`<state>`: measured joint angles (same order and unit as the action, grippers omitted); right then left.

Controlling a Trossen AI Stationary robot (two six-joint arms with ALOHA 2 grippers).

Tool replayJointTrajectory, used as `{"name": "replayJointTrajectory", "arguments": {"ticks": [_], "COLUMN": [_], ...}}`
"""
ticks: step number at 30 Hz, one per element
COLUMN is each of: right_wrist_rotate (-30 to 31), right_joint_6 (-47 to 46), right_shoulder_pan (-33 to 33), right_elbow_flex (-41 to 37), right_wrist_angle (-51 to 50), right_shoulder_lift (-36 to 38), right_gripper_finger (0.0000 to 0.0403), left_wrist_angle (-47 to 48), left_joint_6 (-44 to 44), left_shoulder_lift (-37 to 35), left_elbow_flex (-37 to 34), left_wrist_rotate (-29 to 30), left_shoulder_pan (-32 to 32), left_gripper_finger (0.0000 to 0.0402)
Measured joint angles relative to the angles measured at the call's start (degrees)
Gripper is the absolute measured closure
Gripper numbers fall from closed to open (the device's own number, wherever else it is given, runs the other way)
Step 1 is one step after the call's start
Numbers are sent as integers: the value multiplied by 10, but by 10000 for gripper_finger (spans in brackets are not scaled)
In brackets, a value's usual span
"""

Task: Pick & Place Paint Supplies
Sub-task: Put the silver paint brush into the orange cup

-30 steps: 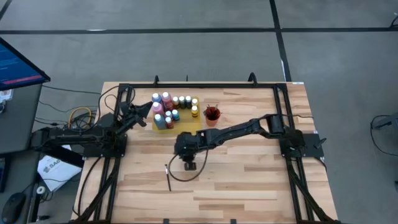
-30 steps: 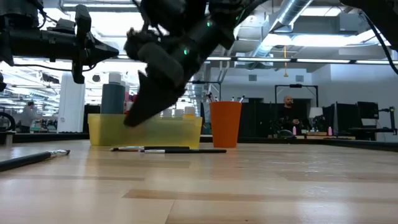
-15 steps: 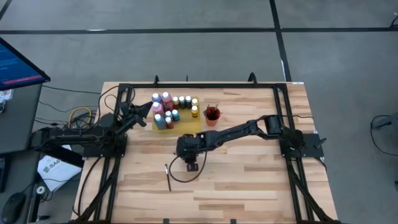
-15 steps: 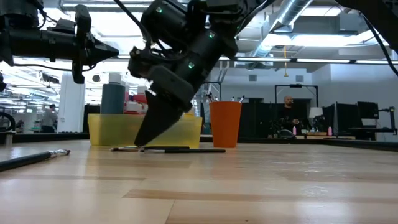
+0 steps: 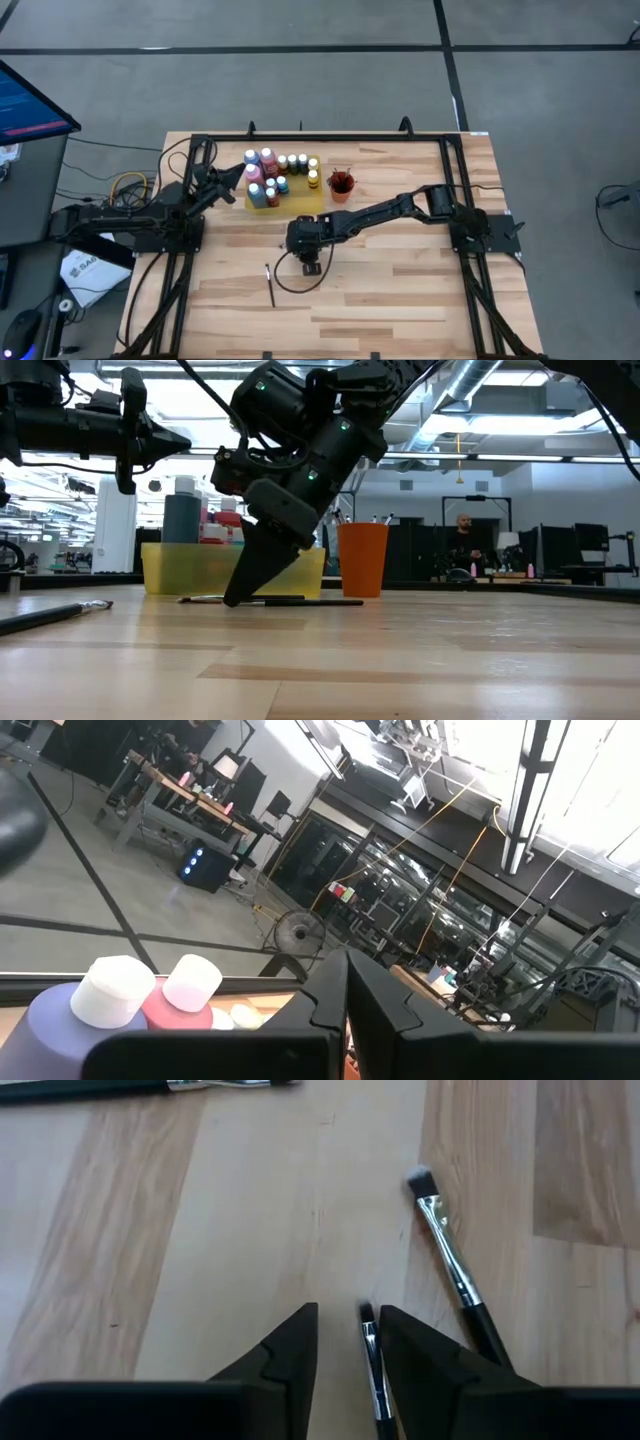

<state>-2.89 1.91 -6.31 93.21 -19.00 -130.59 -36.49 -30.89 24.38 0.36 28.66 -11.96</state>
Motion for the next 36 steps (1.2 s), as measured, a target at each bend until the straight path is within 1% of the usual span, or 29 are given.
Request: {"name": "replayJointTrajectory", "arguments": {"ticks": [7, 11, 13, 16, 18, 24, 36], "right_wrist_rotate": [4, 8, 8, 8, 8, 6, -11], "right_joint_6": [-24, -24, -24, -24, -25, -35, -39], "right_shoulder_pan": [-1, -3, -3, -3, -3, -7, -12], "right_elbow_flex": [3, 3, 3, 3, 4, 25, 127], "right_wrist_angle": [8, 4, -1, -5, -7, -27, -94], "right_shoulder_lift": [-26, -27, -27, -27, -27, -29, -35], "right_gripper_finger": [316, 333, 347, 382, 396, 402, 403], "left_wrist_angle": [0, 0, 0, 0, 0, 0, 0], "left_joint_6": [0, 0, 0, 0, 0, 0, 0], "left_shoulder_lift": [0, 0, 0, 0, 0, 0, 0], "left_elbow_flex": [0, 0, 0, 0, 0, 0, 0], "left_wrist_rotate": [0, 0, 0, 0, 0, 0, 0], "left_shoulder_pan": [0, 0, 0, 0, 0, 0, 0], "left_gripper_finger": [400, 400, 400, 400, 400, 400, 400]}}
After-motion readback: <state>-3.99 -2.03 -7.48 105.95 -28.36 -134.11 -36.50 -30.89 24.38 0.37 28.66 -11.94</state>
